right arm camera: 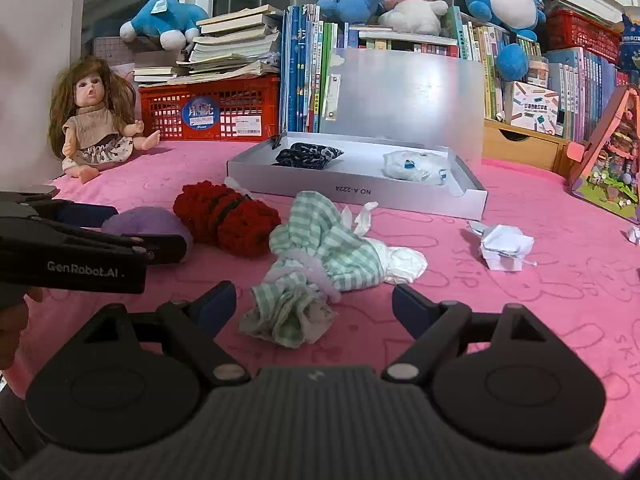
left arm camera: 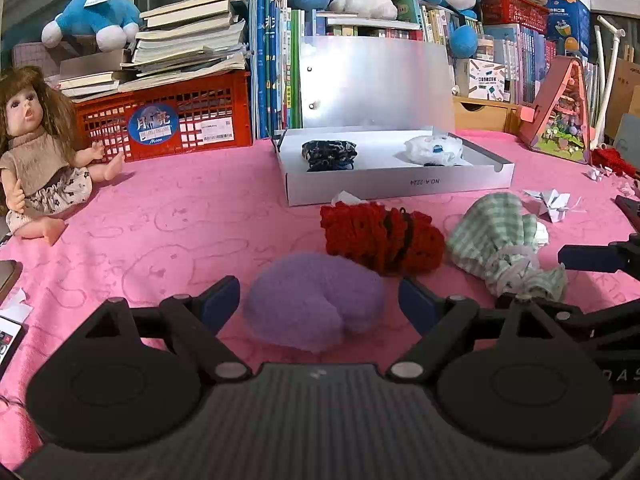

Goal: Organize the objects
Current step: 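Grasp the purple plush with the left gripper while the right gripper grasps the green checked cloth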

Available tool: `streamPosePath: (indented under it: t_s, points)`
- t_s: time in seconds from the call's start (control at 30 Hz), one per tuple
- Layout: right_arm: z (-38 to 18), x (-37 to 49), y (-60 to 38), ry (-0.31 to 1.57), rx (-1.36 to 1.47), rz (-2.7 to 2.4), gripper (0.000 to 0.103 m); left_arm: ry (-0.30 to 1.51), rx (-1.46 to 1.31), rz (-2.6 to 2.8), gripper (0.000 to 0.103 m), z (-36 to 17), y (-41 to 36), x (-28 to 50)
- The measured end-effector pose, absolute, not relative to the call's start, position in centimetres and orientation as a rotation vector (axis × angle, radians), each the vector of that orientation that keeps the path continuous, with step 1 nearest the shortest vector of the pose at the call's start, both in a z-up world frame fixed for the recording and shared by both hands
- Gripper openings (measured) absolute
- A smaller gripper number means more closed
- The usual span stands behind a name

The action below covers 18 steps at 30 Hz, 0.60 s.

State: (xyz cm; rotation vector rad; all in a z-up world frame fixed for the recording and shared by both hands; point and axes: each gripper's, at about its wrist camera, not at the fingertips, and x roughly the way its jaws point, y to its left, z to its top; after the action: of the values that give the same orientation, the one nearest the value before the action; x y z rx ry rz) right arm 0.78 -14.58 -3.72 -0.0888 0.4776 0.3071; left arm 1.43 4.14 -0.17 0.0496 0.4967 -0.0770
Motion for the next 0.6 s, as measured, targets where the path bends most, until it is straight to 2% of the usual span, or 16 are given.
streamPosePath:
  t_s: [0.4, 0.6]
  points:
    - [-3.66, 1.26, -14.73, 0.475, -0.057, 0.313, 0.089, 0.517, 0.031, -0.071, 0.089, -0.56, 4.28, 1.88]
    - [-3.71, 1.4, -14.77, 0.499, -0.029, 0.321, 0.076, 0.516, -0.001, -0.077, 0.088, -0.64, 4.49, 1.78]
